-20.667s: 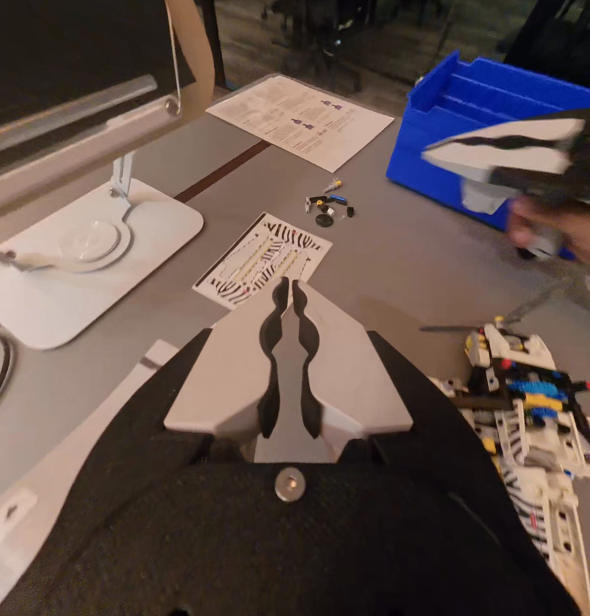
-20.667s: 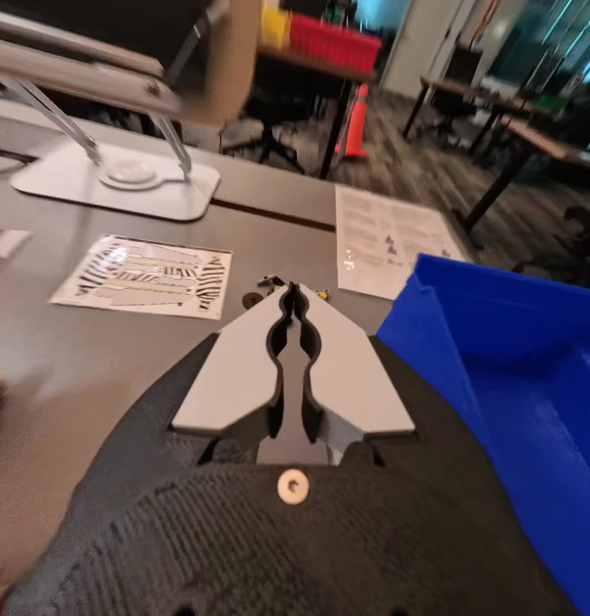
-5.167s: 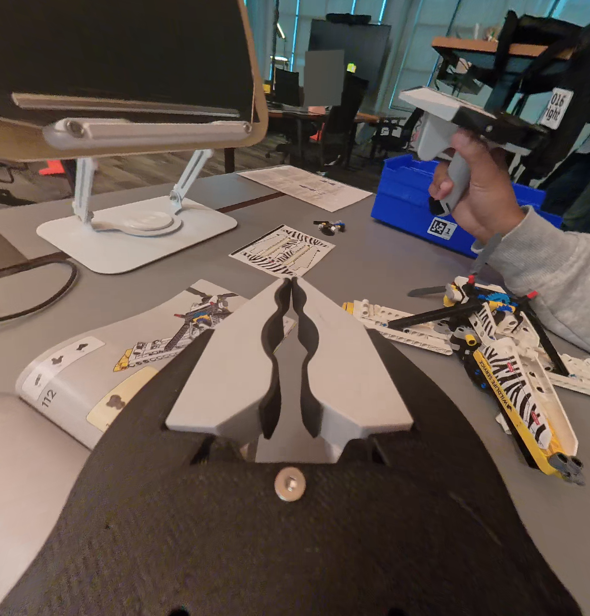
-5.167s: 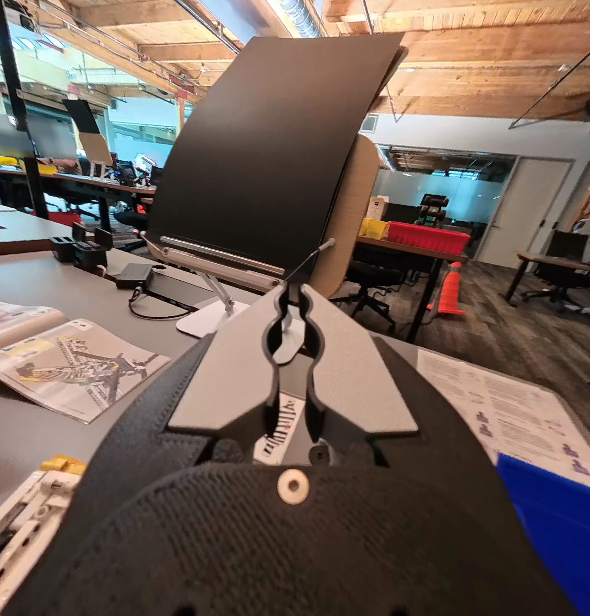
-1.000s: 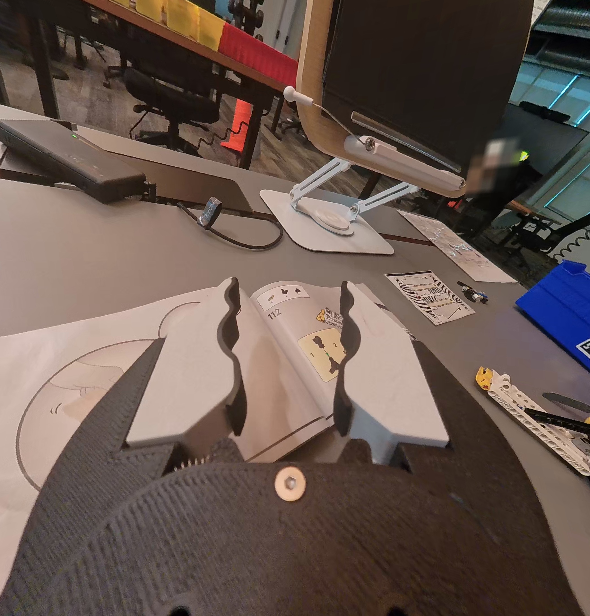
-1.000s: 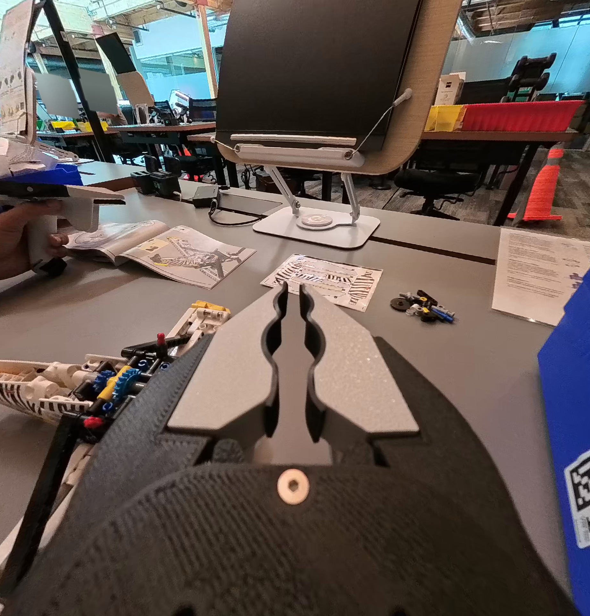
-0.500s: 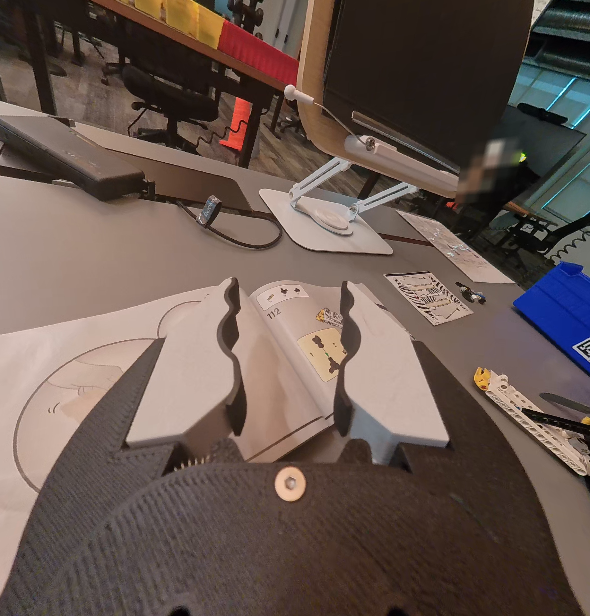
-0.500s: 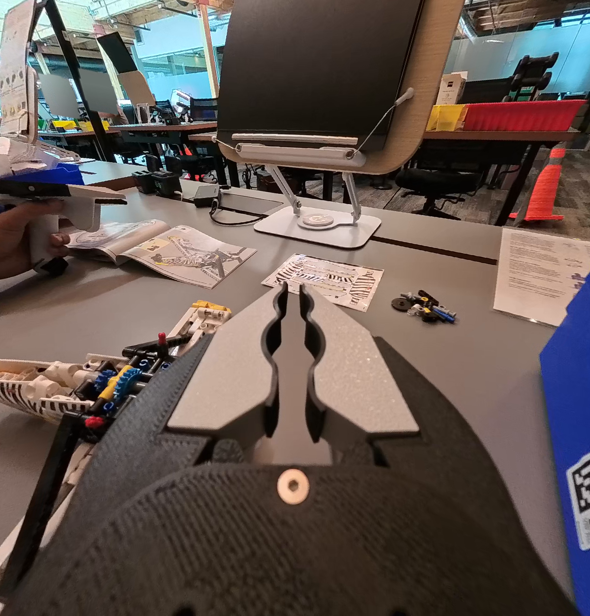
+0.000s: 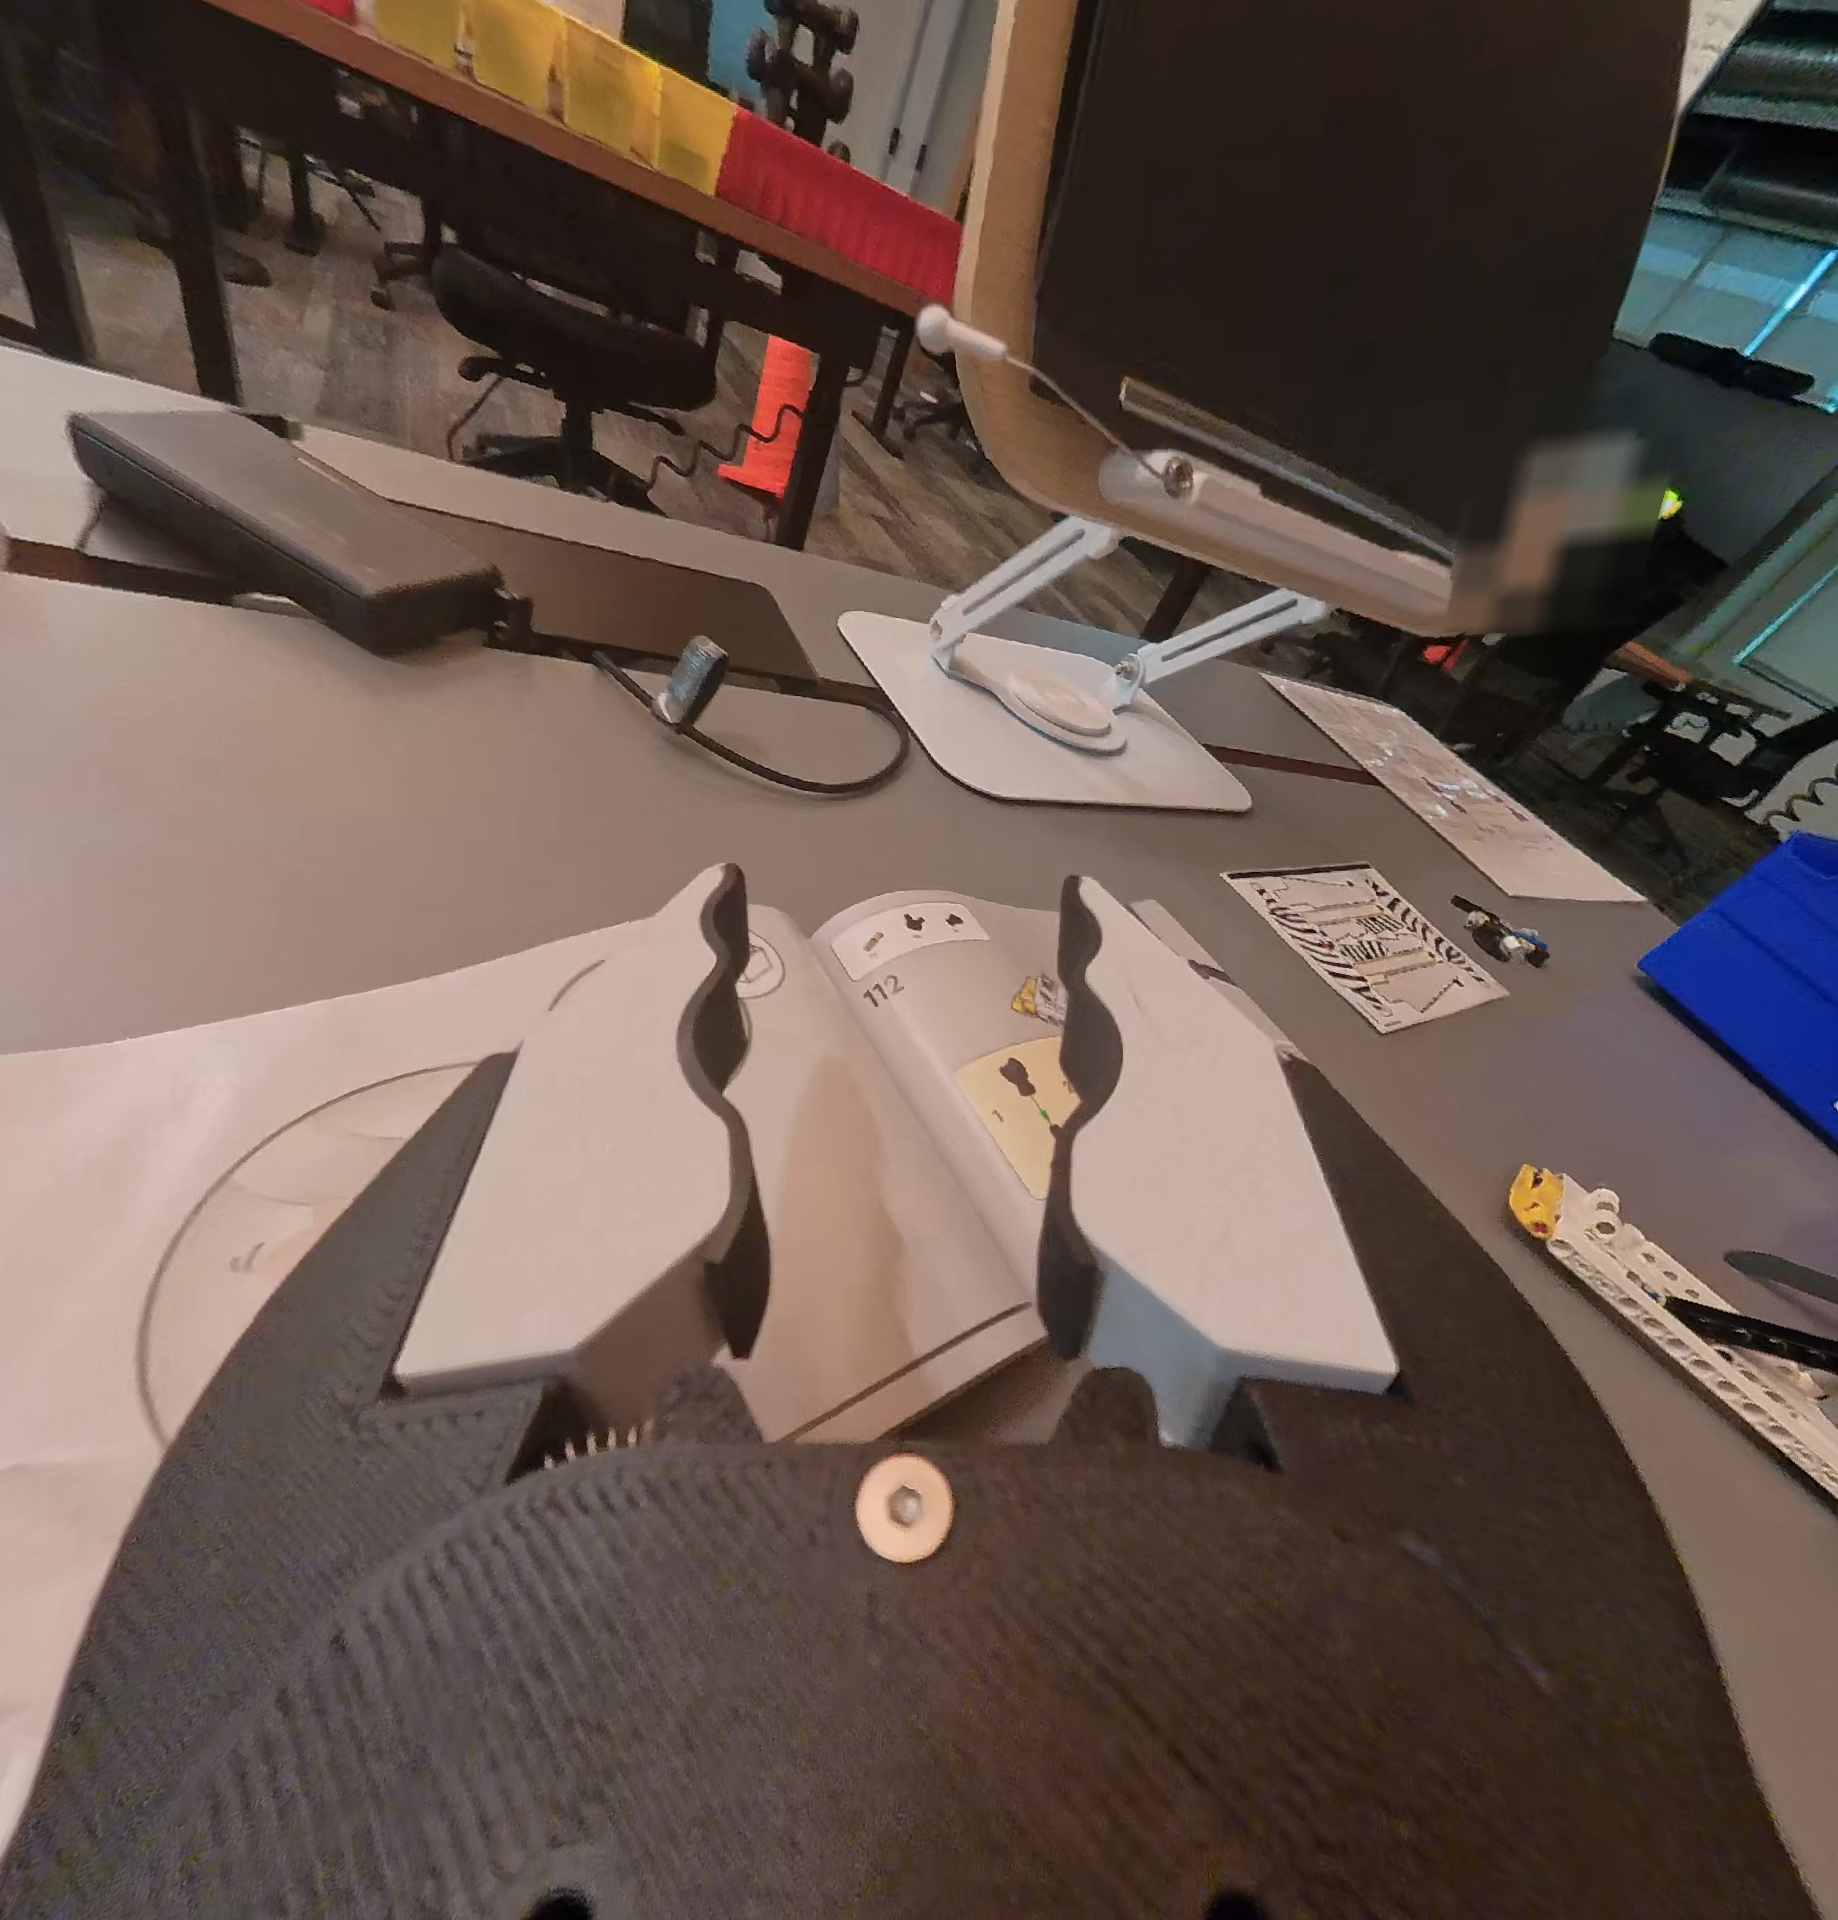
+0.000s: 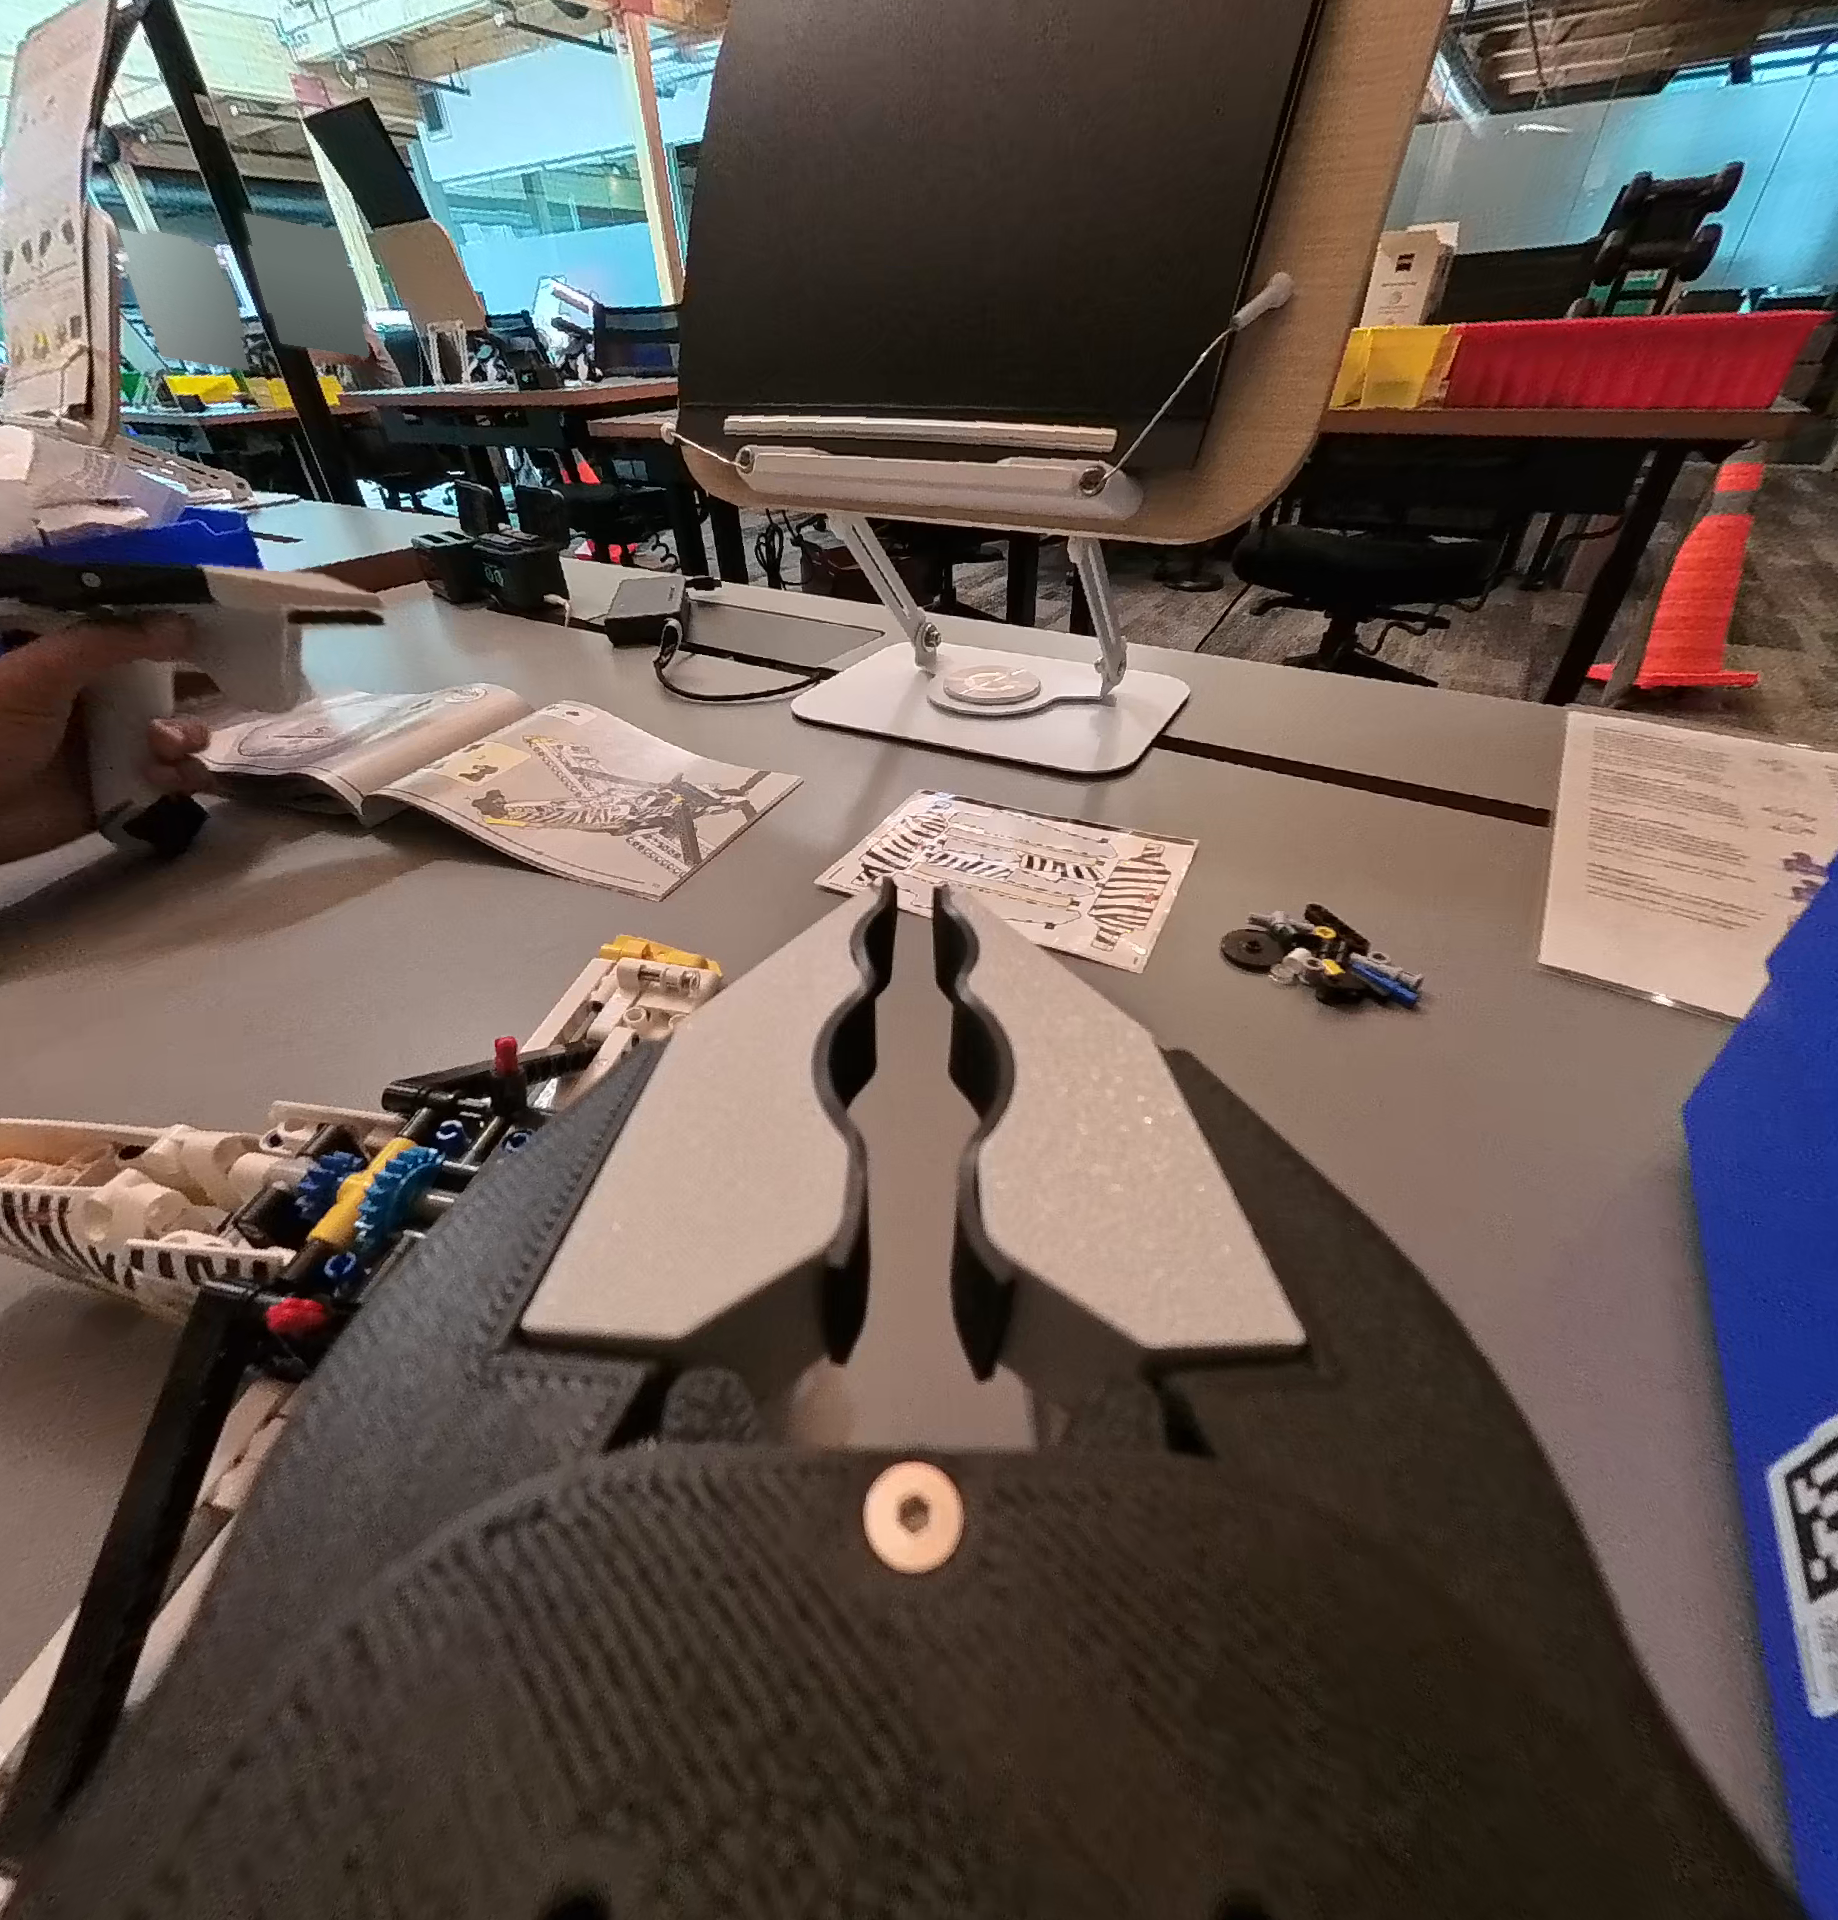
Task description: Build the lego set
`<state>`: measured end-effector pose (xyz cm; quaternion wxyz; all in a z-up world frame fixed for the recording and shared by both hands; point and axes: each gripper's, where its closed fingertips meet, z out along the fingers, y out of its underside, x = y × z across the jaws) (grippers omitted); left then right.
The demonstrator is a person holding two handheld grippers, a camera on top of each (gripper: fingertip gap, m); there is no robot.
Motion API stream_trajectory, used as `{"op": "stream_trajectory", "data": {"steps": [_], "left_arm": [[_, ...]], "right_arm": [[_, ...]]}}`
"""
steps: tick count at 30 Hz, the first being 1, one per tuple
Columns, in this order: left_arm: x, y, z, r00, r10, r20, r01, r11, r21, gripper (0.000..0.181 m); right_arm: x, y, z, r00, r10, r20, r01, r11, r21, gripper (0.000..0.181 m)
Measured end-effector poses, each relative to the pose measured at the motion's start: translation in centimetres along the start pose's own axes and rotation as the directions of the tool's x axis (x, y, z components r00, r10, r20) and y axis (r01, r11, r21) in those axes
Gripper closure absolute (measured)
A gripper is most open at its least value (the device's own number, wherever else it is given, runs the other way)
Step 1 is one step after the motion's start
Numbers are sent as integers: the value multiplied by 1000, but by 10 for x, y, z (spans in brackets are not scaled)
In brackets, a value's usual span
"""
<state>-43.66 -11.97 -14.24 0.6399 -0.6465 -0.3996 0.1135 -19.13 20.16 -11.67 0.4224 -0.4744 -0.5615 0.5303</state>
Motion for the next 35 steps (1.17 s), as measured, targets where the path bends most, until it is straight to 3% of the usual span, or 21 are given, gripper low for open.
{"op": "stream_trajectory", "data": {"steps": [7,9,12,14,17,22,28,35], "left_arm": [[-25,-47,-38,994,-112,-4,110,973,204,138],[-38,-53,-45,989,-145,35,133,963,233,165],[-42,-53,-47,988,-147,47,133,966,222,179],[-33,-44,-39,991,-131,7,128,978,166,181],[-4,-7,-14,994,-73,-84,68,996,-58,180],[31,61,11,992,42,-121,-85,926,-367,181],[34,85,9,975,204,-90,-222,844,-489,181],[38,93,7,975,188,-120,-223,820,-527,181]], "right_arm": [[0,0,0,1000,0,2,0,1000,0,176],[-1,0,0,1000,-2,2,2,1000,-2,176],[-1,1,1,1000,-4,1,4,1000,-4,176],[0,1,1,1000,-3,1,3,1000,-3,176],[0,1,0,1000,0,2,0,1000,-2,176],[-1,1,1,1000,-5,-1,5,1000,-4,176],[-1,2,1,1000,-6,-2,6,1000,-7,177],[-1,4,2,1000,-17,-6,17,1000,-19,177]]}}
